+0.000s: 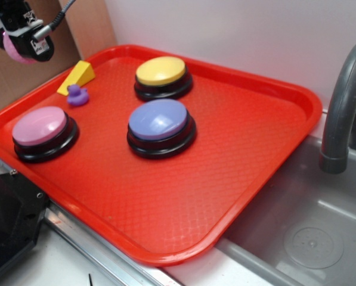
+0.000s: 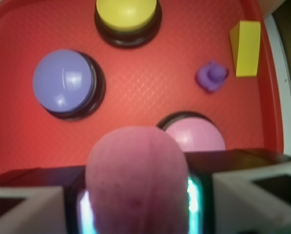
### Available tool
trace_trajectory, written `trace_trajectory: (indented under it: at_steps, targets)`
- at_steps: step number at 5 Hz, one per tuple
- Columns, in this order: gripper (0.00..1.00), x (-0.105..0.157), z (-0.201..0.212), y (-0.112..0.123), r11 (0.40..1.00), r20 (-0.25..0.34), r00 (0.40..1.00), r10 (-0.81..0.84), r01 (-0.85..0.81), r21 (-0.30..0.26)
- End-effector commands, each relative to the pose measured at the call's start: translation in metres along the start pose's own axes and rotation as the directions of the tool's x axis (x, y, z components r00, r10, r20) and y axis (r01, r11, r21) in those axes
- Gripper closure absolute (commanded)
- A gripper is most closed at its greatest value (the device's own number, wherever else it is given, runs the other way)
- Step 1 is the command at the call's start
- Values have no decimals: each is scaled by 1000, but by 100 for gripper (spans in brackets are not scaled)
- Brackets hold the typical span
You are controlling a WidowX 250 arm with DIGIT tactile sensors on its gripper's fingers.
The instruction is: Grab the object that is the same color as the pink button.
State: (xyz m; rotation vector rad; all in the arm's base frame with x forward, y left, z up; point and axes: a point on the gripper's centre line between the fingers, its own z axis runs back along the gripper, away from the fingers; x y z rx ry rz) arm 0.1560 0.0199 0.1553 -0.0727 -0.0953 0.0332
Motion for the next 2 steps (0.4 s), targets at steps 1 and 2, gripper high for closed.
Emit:
trace_trajectory:
  at_steps: [1, 2]
  targets:
    - [100, 34, 15, -5, 995, 18, 996, -85, 84, 57]
    - [100, 30, 11, -5, 996, 27, 997, -69, 67, 56]
